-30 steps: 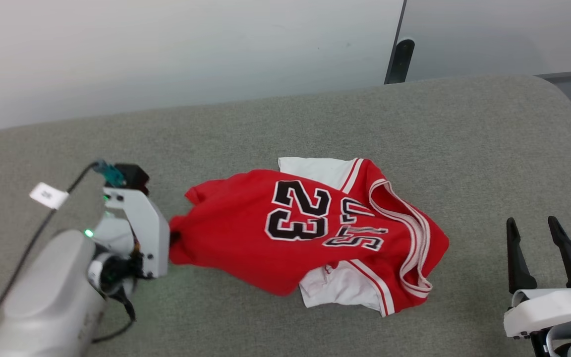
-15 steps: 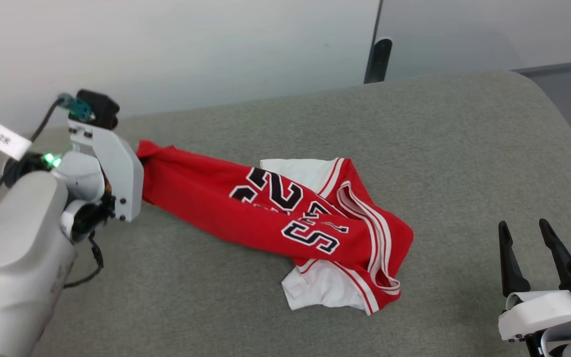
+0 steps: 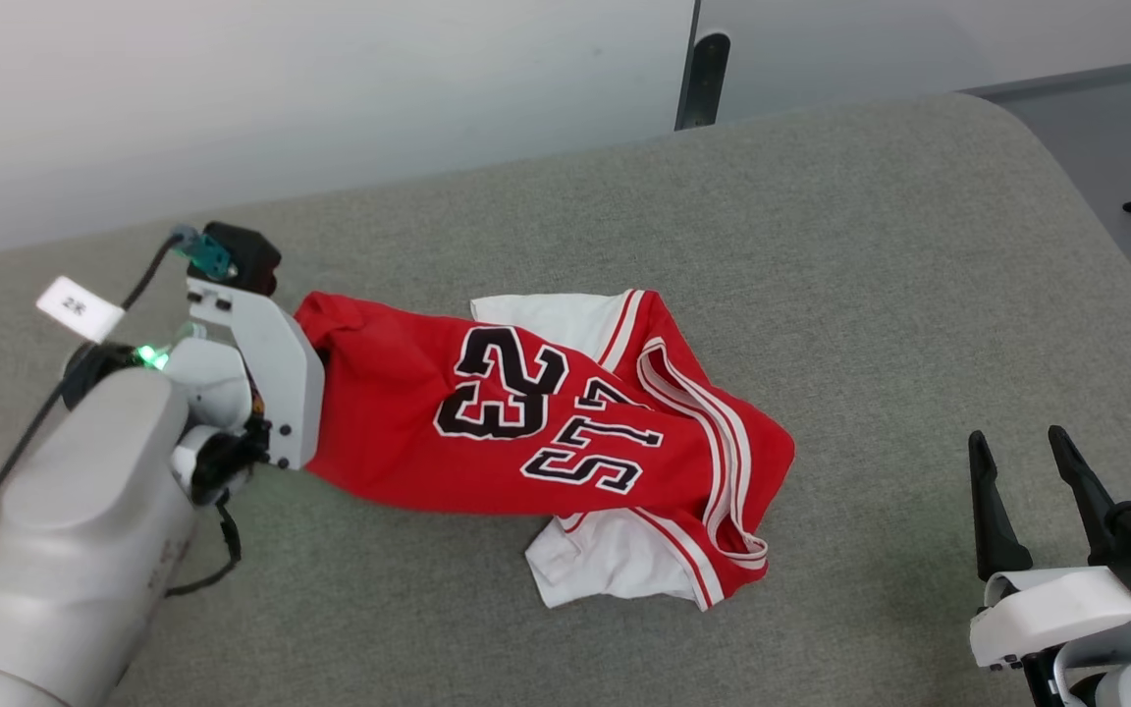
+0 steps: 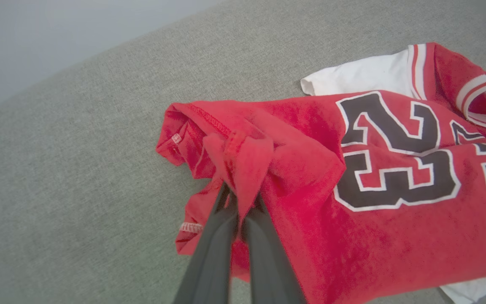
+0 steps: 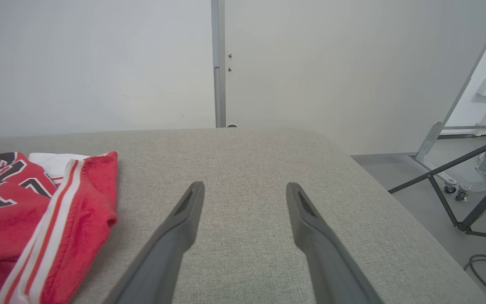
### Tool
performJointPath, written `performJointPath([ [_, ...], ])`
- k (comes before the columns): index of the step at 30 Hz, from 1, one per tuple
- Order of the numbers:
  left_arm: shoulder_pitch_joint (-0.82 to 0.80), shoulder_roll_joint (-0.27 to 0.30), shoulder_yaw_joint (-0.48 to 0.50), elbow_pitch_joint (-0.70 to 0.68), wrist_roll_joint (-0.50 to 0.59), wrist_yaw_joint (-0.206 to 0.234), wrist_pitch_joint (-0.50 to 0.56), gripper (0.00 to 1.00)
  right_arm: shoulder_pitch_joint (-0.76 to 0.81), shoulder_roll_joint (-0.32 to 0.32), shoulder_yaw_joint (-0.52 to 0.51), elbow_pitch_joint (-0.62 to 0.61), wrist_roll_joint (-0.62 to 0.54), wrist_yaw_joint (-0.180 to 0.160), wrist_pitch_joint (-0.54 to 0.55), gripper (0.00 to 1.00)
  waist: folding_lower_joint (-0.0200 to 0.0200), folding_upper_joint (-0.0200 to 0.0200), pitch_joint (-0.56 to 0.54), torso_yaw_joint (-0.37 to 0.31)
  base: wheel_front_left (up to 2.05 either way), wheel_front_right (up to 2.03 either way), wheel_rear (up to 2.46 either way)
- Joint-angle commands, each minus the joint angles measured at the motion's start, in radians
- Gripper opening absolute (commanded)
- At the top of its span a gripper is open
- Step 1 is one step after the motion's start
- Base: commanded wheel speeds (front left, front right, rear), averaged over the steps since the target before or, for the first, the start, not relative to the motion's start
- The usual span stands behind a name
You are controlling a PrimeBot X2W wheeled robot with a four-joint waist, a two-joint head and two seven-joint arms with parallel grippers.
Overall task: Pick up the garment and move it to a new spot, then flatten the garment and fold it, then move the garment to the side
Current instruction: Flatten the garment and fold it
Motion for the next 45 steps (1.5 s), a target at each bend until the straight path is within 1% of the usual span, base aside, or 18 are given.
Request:
performJointPath([
  [1, 0.005, -0.005, -0.007, 0.007, -0.015, 0.001, -0.002, 0.00, -0.012, 0.004, -0.001, 0.003, -0.002, 0.004, -0.005, 1.00, 0.0000, 0.0000, 0.006, -0.003, 0.00, 0.00, 0.00],
  [2, 0.002, -0.005, -0.017, 0.015, -0.025, 0.001, -0.001, 0.00, -0.013, 0.005, -0.002, 0.005, -0.003, 0.004, -0.005, 1.00, 0.0000, 0.0000, 0.008, -0.002, 0.00, 0.00, 0.00],
  [4, -0.011, -0.006, -0.034, 0.028, -0.045, 0.001, 0.000, 0.37, -0.013, 0.004, -0.008, 0.011, -0.002, 0.004, -0.008, 1.00, 0.0000, 0.0000, 0.007, 0.004, 0.00, 0.00, 0.00],
  [5, -0.017, -0.008, -0.040, 0.032, -0.053, 0.001, -0.001, 0.60, -0.012, 0.004, -0.010, 0.014, -0.001, 0.004, -0.009, 1.00, 0.0000, 0.0000, 0.006, 0.008, 0.00, 0.00, 0.00],
  [6, -0.021, -0.008, -0.048, 0.034, -0.059, 0.001, -0.001, 0.94, -0.011, 0.003, -0.011, 0.017, 0.001, 0.004, -0.009, 1.00, 0.0000, 0.0000, 0.003, 0.013, 0.00, 0.00, 0.00],
  [7, -0.023, -0.014, -0.055, 0.032, -0.072, 0.001, 0.001, 1.00, -0.009, 0.003, -0.014, 0.019, 0.002, 0.004, -0.011, 1.00, 0.0000, 0.0000, 0.000, 0.021, 0.00, 0.00, 0.00],
  [14, -0.025, -0.025, -0.097, -0.020, -0.130, 0.001, -0.032, 1.00, 0.010, 0.003, -0.027, 0.027, -0.001, 0.004, -0.015, 1.00, 0.0000, 0.0000, -0.038, 0.086, 0.00, 0.00, 0.00],
  [19, 0.005, -0.017, -0.140, -0.115, -0.157, 0.001, -0.083, 1.00, 0.018, 0.005, -0.046, 0.019, -0.018, 0.004, -0.022, 1.00, 0.0000, 0.0000, -0.065, 0.133, 0.00, 0.00, 0.00],
  [21, 0.013, -0.007, -0.158, -0.175, -0.150, 0.001, -0.147, 1.00, 0.022, 0.007, -0.057, 0.014, -0.025, 0.004, -0.024, 1.00, 0.0000, 0.0000, -0.074, 0.149, 0.00, 0.00, 0.00],
  [24, 0.041, 0.010, -0.170, -0.245, -0.136, 0.001, -0.280, 1.00, 0.032, 0.012, -0.070, 0.005, -0.034, 0.004, -0.028, 1.00, 0.0000, 0.0000, -0.086, 0.171, 0.00, 0.00, 0.00],
  [28, 0.078, 0.018, -0.196, -0.281, -0.131, 0.001, -0.379, 1.00, 0.040, 0.013, -0.080, 0.006, -0.042, 0.004, -0.032, 1.00, 0.0000, 0.0000, -0.105, 0.195, 0.00, 0.00, 0.00],
  [32, 0.121, 0.026, -0.214, -0.282, -0.121, 0.001, -0.461, 1.00, 0.049, 0.009, -0.085, 0.006, -0.044, 0.004, -0.031, 1.00, 0.0000, 0.0000, -0.119, 0.214, 0.00, 0.00, 0.00],
  [38, 0.163, 0.014, -0.243, -0.269, -0.110, 0.001, -0.515, 1.00, 0.056, 0.007, -0.092, -0.004, -0.053, 0.004, -0.030, 1.00, 0.0000, 0.0000, -0.128, 0.220, 0.00, 0.00, 0.00],
  [45, 0.188, 0.001, -0.262, -0.265, -0.123, 0.004, -0.502, 1.00, 0.057, 0.001, -0.117, -0.017, -0.061, 0.004, -0.017, 1.00, 0.0000, 0.0000, -0.119, 0.194, 0.00, 0.00, 0.00],
])
